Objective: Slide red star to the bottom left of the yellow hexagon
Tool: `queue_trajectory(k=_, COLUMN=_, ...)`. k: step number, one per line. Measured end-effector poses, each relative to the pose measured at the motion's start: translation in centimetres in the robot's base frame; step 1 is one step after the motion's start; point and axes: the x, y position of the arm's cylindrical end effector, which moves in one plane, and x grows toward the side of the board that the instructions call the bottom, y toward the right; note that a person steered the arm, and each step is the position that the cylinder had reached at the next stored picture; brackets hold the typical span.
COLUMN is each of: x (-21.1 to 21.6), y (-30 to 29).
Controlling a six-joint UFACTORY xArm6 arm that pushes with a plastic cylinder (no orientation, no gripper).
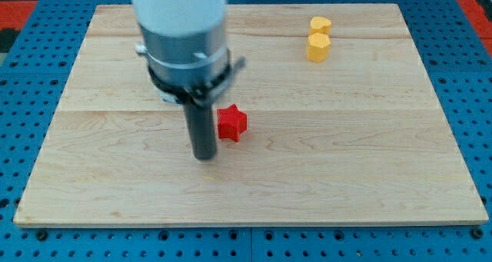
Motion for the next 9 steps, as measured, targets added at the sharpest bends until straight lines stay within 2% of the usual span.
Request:
queue_trajectory(k=1, x=-3.6, y=4.1)
queue_trajectory(k=2, x=-3.3, y=10.3)
queue_trajectory(k=3, x=0.8, y=10.4)
queue_trajectory(k=4, x=-0.8, y=15.2)
queue_trajectory(k=6, x=-10.1, y=14.2)
queue_trajectory(k=7, x=-12.5, y=14.9)
queue_trajectory(k=8, x=-9.0, y=14.4)
queue_trajectory(k=9, x=-4.2, y=17.1)
